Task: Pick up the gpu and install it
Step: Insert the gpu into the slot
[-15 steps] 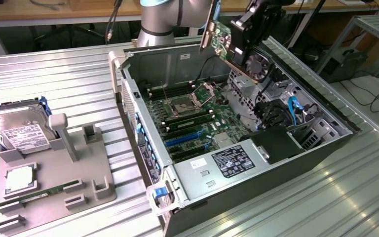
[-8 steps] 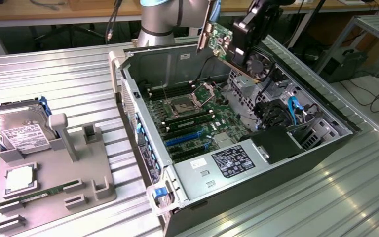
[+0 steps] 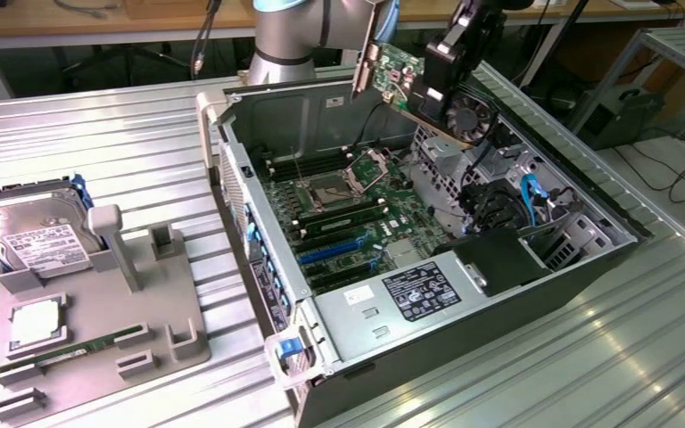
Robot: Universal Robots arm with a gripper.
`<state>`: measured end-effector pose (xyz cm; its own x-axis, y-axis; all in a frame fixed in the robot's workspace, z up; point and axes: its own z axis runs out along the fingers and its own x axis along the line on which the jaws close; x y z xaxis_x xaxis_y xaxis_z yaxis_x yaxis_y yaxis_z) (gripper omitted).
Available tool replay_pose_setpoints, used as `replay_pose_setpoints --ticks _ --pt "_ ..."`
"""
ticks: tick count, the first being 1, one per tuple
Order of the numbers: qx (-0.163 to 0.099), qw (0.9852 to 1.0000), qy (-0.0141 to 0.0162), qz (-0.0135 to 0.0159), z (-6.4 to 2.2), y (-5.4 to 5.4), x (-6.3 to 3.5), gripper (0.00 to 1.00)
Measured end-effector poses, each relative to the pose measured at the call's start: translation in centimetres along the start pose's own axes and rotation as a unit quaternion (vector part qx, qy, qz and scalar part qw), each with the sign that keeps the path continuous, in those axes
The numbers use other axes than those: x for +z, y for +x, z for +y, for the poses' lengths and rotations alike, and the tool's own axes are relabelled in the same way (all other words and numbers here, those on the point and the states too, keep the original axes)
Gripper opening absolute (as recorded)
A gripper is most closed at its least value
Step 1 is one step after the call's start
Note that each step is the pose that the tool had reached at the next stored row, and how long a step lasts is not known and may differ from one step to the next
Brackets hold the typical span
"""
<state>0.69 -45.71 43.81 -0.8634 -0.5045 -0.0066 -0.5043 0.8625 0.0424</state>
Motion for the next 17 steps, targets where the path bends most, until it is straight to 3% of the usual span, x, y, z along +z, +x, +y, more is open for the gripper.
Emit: replay_pose_setpoints --ticks 2,12,17 --pt "-0.030 0.9996 -0.0002 0.0012 0.00 0.00 0.00 0.28" --pt "-0.087 0.9962 -0.0006 0.0037 0.00 0.00 0.00 0.28" --pt "-0.124 0.9923 -0.0008 0.0053 0.00 0.00 0.00 0.28"
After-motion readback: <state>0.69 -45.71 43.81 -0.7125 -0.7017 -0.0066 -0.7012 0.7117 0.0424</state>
